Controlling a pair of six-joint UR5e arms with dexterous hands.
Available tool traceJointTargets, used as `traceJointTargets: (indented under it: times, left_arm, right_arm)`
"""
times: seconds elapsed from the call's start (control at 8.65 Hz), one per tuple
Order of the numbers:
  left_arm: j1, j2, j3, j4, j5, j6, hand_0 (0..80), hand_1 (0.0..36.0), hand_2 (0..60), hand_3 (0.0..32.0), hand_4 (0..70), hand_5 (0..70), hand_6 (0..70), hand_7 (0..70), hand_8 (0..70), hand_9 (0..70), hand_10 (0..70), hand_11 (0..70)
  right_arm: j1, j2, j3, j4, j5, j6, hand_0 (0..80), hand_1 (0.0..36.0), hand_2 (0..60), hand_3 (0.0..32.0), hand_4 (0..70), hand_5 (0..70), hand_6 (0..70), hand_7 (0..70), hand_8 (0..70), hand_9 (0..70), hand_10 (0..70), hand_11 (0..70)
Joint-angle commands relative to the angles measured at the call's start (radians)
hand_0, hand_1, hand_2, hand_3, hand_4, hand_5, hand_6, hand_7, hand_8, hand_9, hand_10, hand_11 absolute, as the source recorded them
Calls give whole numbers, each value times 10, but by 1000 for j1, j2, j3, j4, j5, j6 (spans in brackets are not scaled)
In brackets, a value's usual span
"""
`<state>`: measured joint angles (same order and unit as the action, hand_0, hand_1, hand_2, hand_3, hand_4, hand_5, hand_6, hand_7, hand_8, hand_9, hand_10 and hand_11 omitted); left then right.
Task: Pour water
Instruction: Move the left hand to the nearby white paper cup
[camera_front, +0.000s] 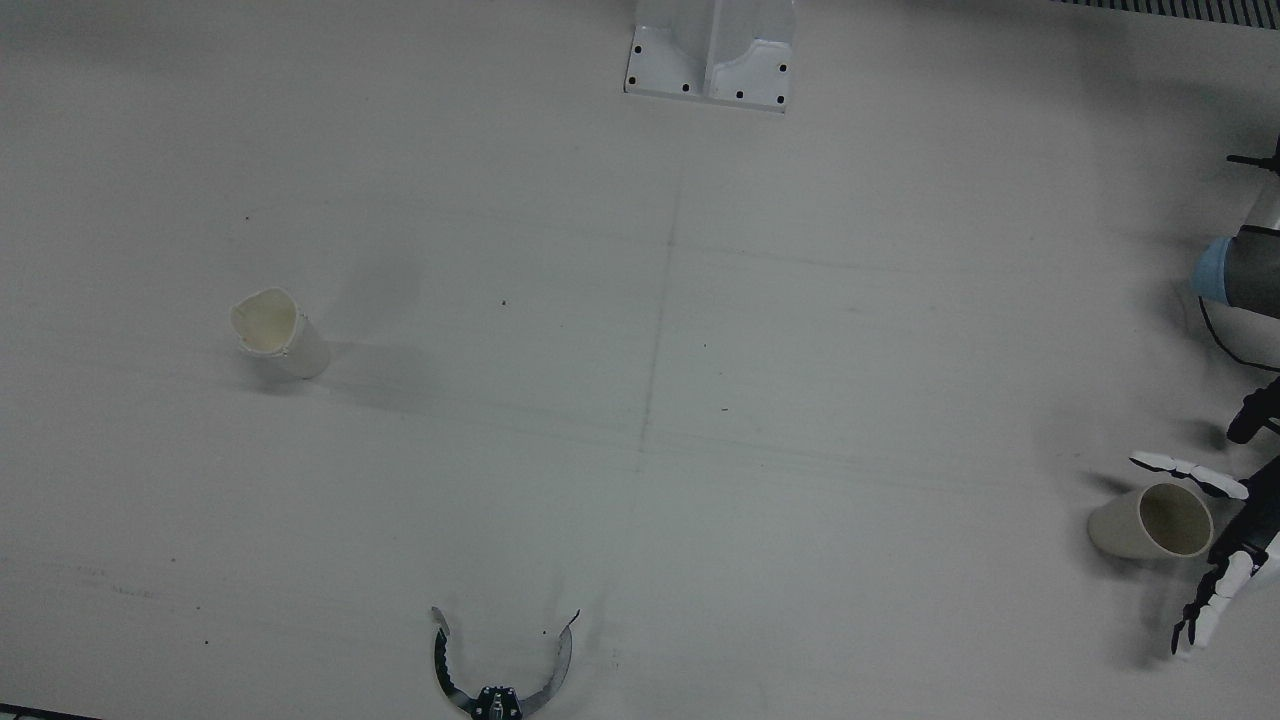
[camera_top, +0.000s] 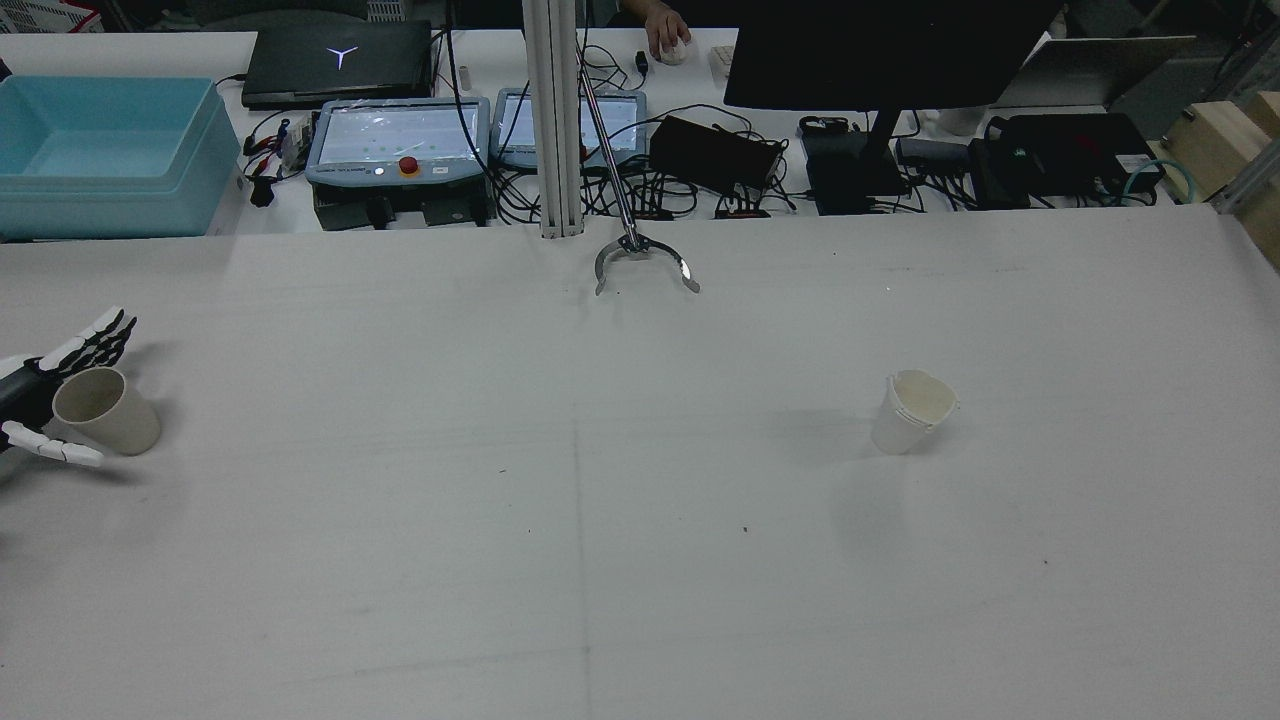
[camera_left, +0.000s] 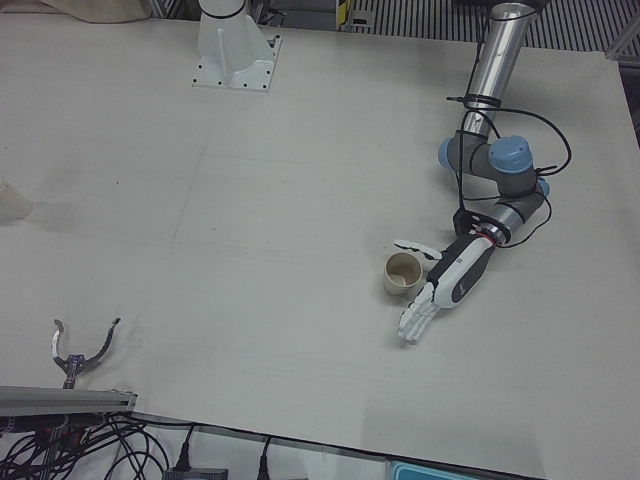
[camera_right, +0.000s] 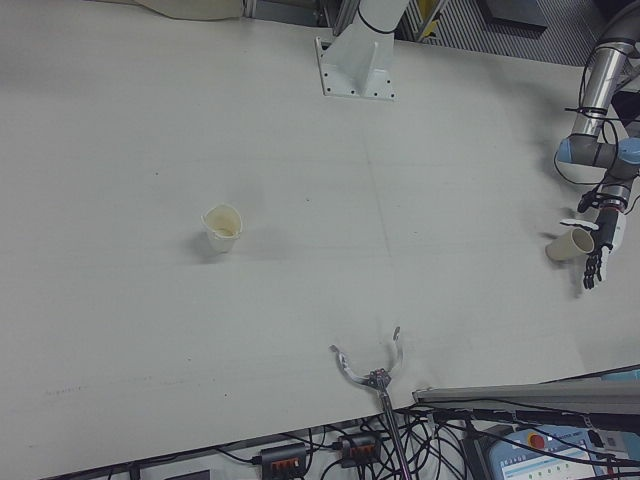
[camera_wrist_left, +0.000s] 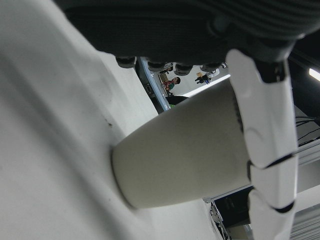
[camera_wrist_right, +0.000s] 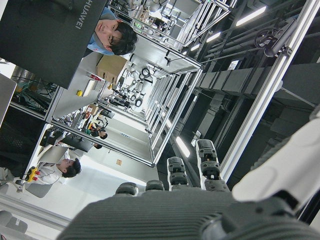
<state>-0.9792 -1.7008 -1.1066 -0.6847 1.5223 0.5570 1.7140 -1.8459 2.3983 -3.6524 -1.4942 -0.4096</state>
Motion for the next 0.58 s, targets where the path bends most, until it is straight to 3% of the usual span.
traceJointTargets:
  times: [0.0,0.46]
  left_arm:
    - [17,0,-13,25,9,-11,517,205,97,50,0,3,0,31,0,0,0,15]
    - [39,1,-18,54,15,-34,512,199,92,46,0,14,0,30,0,0,0,9]
  right_arm:
    - [-2,1,-1,0,2,0,280,26,61,20,63,121,62,141,4,18,0,0]
    - [-2,1,-2,2,2,2,270,25,64,18,60,122,62,140,4,19,0,0]
